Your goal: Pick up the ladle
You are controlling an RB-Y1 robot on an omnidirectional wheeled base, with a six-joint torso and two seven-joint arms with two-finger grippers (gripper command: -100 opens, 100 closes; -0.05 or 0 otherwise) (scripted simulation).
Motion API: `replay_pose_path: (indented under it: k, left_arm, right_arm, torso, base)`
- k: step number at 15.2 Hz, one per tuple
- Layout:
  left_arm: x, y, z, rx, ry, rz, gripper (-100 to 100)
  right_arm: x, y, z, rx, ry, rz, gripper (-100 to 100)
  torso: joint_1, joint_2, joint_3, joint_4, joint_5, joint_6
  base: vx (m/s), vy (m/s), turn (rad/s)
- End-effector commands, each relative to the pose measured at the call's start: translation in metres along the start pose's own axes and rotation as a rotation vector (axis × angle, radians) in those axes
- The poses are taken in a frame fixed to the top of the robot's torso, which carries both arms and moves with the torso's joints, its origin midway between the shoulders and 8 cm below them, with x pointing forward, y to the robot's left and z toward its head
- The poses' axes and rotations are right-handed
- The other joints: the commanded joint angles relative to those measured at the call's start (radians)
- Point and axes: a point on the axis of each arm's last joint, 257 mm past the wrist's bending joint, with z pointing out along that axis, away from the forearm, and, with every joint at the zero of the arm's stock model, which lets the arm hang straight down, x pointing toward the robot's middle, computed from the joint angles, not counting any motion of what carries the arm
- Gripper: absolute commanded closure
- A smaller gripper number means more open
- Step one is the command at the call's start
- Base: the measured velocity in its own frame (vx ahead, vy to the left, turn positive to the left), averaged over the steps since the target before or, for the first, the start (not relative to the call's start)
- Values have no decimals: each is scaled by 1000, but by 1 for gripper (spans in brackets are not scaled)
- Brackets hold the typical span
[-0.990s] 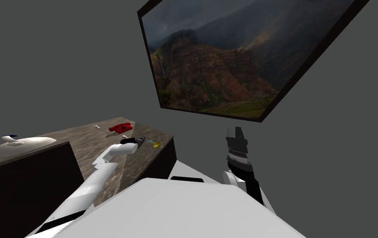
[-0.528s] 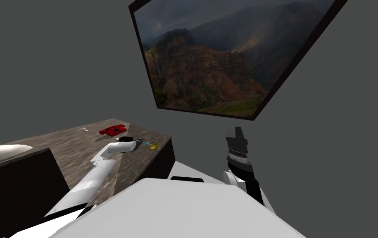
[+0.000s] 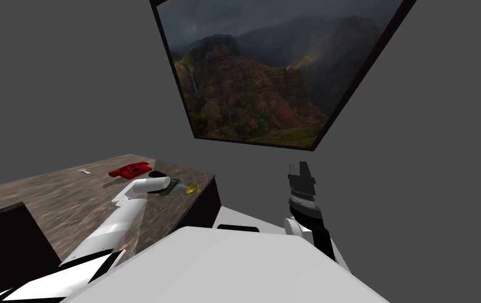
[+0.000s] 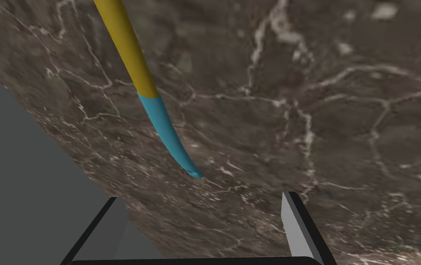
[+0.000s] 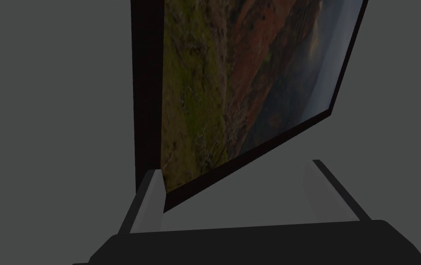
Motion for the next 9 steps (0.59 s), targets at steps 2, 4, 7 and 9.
replay_pose_path:
  k: [2,4,7,9]
  left_arm:
    - [1,11,0,-52,29,-5,-100]
    - [0,19,-1,-91,55,-13,-100]
    - [1,28,-3,-137,86,-22,-100]
    - [1,33,-5,-166,111,-29,-100]
  right_arm:
    - [0,0,0,0,0,0,0]
    - [0,0,0,0,0,0,0]
    - [0,0,0,0,0,0,0]
    - [0,0,0,0,0,0,0]
  torso:
    - [0,0,0,0,0,0]
    - [0,0,0,0,0,0]
    - [0,0,0,0,0,0]
    - [0,0,0,0,0,-1]
  base:
    - [1,10,-101]
    - [2,7,-127]
    - [1,8,-112]
    - [1,8,-77]
